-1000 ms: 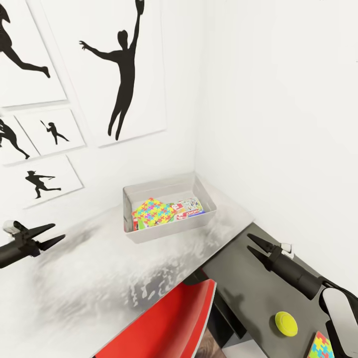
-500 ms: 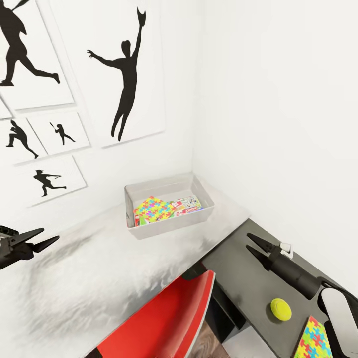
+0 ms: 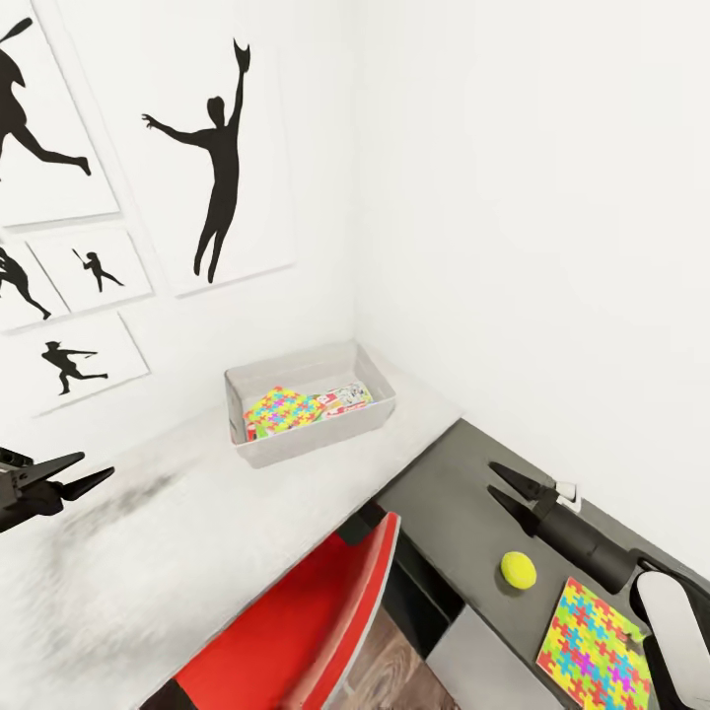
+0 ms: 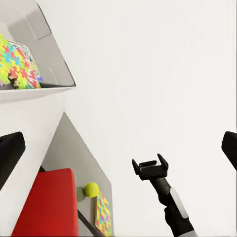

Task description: Put all the toys in the child's room - the three board games (two on the bed and one on the table), the two jigsaw puzzles on the table, and the tennis ball on the table - inside the toy box on the table in the child's room.

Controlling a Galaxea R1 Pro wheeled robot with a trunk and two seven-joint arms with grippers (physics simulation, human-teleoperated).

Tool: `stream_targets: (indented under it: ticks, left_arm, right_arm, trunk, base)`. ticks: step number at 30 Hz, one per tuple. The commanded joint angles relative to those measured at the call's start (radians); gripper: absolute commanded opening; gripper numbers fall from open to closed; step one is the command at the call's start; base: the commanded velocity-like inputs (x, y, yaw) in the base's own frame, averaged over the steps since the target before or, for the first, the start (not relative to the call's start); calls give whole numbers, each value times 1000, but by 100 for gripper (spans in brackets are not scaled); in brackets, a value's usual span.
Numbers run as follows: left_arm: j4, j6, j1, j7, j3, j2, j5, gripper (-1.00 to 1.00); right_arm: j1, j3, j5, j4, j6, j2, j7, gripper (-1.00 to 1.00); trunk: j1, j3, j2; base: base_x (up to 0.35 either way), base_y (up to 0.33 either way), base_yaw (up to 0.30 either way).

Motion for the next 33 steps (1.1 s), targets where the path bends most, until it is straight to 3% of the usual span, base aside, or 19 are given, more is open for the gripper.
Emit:
stream_targets:
  ticks: [1, 15, 33]
  left_arm:
    - [-1, 11, 0, -3, -1, 1, 1, 100]
    - [-1, 3, 0, -3, -1, 1, 2, 100]
    - [-1, -11, 0, -3, -1, 1, 1, 100]
  right_arm:
    - [-1, -1, 4, 0, 5, 0, 5, 100]
    - [-1, -2, 4, 0, 5, 0, 5, 100]
    - [-1, -2, 5, 1, 5, -1, 5, 100]
  trunk:
    - [0, -1, -2]
    - [0, 19, -2]
    - [0, 44, -2]
  base:
    - [-251, 0, -190]
    - [-113, 4, -155]
    - [-61, 108, -144]
